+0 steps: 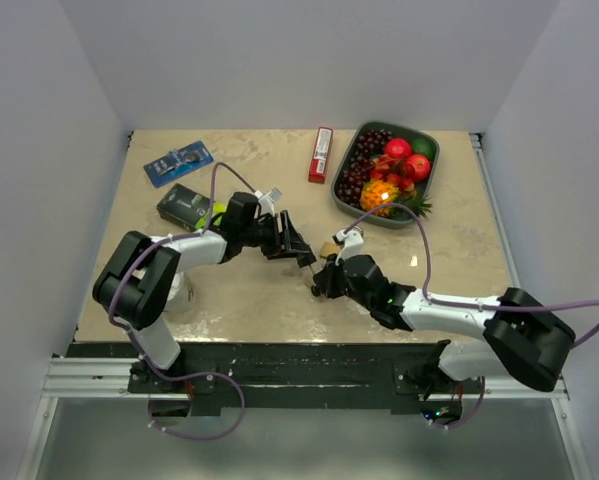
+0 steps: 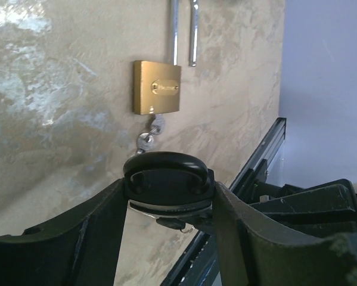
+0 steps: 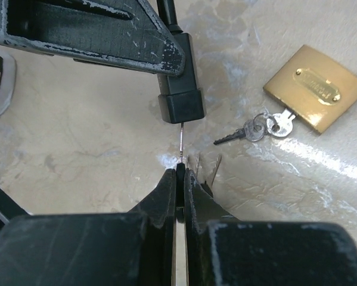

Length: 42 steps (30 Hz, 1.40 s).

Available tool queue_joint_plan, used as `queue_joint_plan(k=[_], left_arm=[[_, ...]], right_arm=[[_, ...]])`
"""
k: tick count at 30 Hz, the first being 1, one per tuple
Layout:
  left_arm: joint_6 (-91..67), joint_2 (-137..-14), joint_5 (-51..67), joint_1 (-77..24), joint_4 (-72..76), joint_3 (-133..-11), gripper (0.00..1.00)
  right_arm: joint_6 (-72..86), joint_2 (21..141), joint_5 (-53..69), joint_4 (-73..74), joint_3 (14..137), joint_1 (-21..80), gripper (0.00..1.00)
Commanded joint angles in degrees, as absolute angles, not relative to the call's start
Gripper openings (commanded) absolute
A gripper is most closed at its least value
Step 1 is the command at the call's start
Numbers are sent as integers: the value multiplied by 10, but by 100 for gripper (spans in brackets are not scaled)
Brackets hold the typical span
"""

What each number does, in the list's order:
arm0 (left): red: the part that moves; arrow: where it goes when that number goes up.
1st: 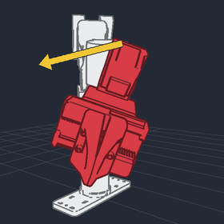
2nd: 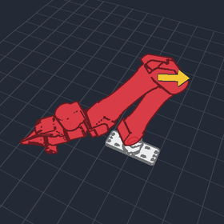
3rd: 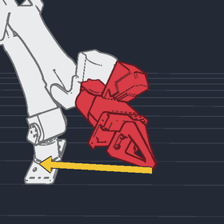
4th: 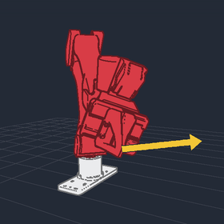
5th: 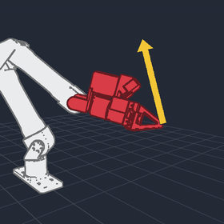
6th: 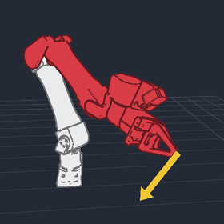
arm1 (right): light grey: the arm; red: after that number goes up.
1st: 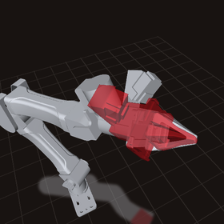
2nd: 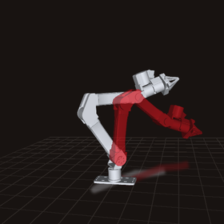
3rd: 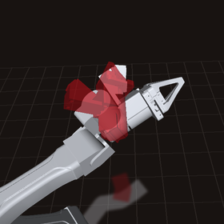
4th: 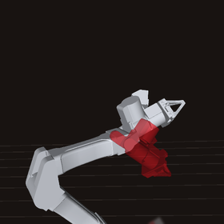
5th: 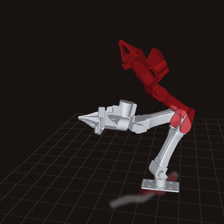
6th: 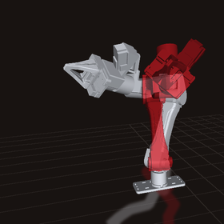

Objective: Unlock with the key

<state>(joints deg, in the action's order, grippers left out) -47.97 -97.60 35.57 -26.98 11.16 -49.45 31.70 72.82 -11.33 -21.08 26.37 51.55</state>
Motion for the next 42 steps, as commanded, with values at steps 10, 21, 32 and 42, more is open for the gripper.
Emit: queue_joint_plan(k=[10,21,32,42], left_arm=[[-417,-1058,380,-263,112,-522,0],[-402,-1101,398,-259,107,-521,0],[-451,-1061,343,-259,161,-462,0],[-503,-1052,337,-262,217,-417,0]], right_arm=[[377,803,-197,-331,287,543,0],[402,883,-215,-364,300,545,0],[465,871,-294,-298,334,545,0],[511,891,-304,-381,306,545,0]])
